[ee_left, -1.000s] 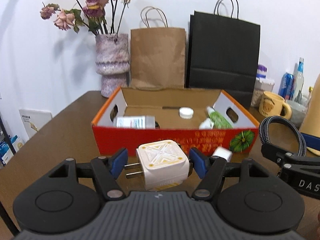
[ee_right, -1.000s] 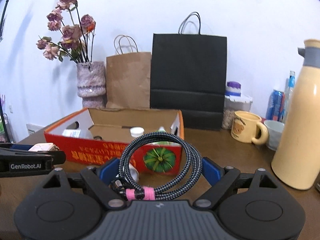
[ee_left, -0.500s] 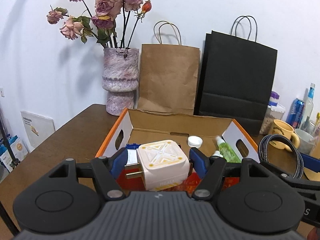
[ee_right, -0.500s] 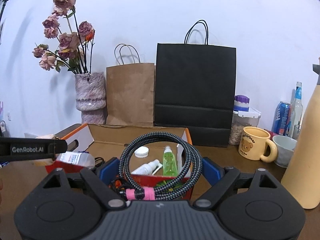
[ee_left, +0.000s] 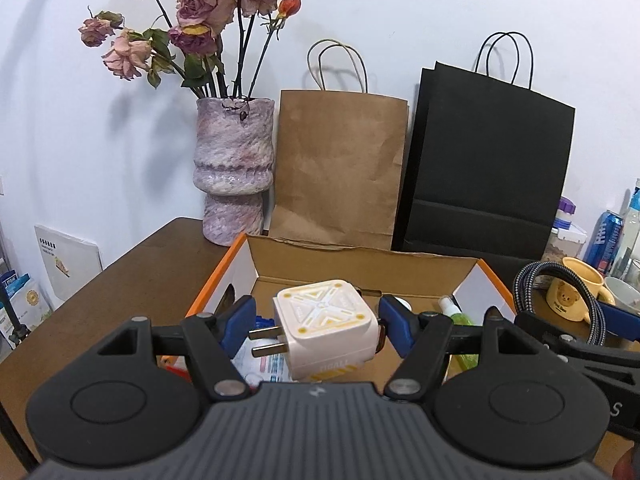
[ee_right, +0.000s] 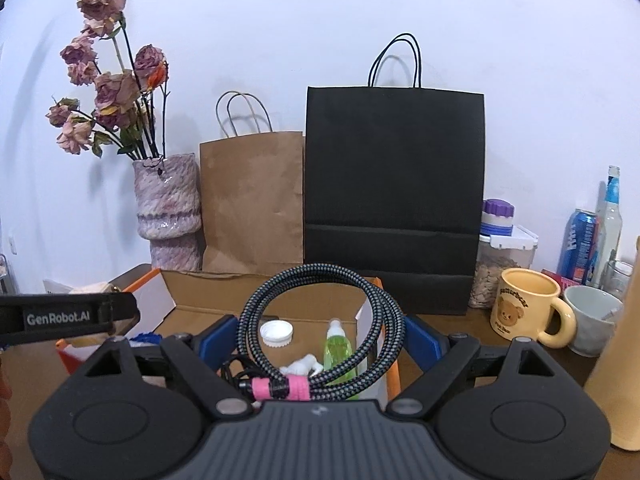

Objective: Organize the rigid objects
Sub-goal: 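Carry the plug adapter and cable coil over the red box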

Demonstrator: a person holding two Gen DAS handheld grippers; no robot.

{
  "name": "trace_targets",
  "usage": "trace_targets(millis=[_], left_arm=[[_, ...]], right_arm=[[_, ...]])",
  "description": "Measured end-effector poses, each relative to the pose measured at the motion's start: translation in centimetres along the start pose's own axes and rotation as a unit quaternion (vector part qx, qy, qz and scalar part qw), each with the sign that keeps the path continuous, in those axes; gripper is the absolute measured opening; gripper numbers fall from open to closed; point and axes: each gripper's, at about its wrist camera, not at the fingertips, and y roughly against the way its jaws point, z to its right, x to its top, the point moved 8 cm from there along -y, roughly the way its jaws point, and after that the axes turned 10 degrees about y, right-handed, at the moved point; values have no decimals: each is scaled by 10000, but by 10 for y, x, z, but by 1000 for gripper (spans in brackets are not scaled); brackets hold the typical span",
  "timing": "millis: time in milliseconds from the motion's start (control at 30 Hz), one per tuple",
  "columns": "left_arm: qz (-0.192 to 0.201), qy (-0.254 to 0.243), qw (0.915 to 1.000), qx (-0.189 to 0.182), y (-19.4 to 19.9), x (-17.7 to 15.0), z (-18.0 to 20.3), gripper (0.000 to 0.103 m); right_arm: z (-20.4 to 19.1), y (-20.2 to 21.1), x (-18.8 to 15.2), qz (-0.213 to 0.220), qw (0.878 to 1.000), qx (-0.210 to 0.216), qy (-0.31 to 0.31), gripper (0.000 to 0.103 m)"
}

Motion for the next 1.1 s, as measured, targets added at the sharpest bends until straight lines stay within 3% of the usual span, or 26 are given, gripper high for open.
trace_targets(millis=[533,1100], left_arm=[[-17,-91,9998,155,-57,17,2,70],[-235,-435,9978,437,-101,6,-3,70]], right_arm=[[-8,-60,15,-59,9995,68,313,88],[-16,-108,-7,-495,9971,196,546,88]])
